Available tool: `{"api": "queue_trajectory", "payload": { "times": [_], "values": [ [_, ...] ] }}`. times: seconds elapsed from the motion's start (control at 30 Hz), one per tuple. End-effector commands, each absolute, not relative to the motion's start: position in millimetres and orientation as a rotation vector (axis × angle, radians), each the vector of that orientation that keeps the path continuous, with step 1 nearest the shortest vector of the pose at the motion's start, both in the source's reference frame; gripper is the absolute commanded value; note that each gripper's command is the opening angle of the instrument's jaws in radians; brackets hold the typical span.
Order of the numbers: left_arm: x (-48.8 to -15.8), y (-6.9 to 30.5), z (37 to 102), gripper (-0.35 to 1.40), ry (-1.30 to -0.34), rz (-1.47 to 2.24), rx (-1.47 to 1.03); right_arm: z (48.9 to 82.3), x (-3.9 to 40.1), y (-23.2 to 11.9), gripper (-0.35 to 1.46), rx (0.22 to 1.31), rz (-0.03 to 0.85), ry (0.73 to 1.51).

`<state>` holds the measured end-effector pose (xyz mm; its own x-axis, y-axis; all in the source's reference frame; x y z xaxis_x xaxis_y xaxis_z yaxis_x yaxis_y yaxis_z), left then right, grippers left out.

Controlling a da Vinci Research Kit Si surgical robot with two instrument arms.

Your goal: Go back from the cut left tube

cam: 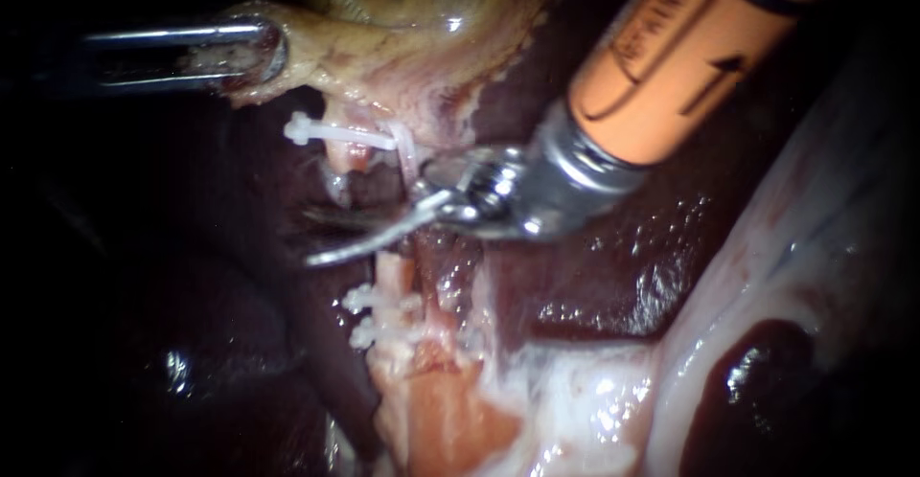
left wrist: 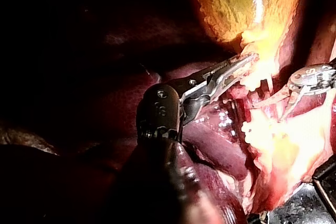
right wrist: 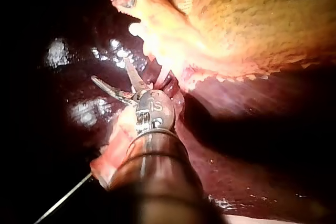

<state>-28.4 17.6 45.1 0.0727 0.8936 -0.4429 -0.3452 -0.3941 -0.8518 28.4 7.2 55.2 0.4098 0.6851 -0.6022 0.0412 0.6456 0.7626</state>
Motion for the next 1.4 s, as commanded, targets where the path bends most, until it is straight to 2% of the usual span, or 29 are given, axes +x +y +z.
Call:
{"api": "queue_trajectory", "payload": {
  "times": [0.03,0.23,0.33,0.53,0.8,1.4],
  "values": [
    [-28.4,17.6,45.1,-0.35,-0.612,1.537,-1.324,54.6,27.3,7.0,1.43,0.735,0.452,1.086],
    [-28.3,17.6,45.1,-0.35,-0.609,1.537,-1.323,52.8,21.7,5.5,1.43,0.49,0.374,1.01],
    [-28.3,17.6,45.1,-0.35,-0.609,1.537,-1.323,52.3,19.3,5.3,1.43,0.435,0.339,0.979],
    [-28.3,17.6,45.1,-0.35,-0.609,1.537,-1.323,51.9,14.1,5.5,1.43,0.415,0.318,0.964],
    [-28.4,17.6,45.1,-0.35,-0.609,1.537,-1.323,51.6,9.4,6.4,1.45,0.417,0.309,0.966],
    [-29.6,17.2,47.5,-0.35,-0.595,1.541,-1.327,51.7,7.9,6.7,1.45,0.415,0.307,0.965]
  ]
}}
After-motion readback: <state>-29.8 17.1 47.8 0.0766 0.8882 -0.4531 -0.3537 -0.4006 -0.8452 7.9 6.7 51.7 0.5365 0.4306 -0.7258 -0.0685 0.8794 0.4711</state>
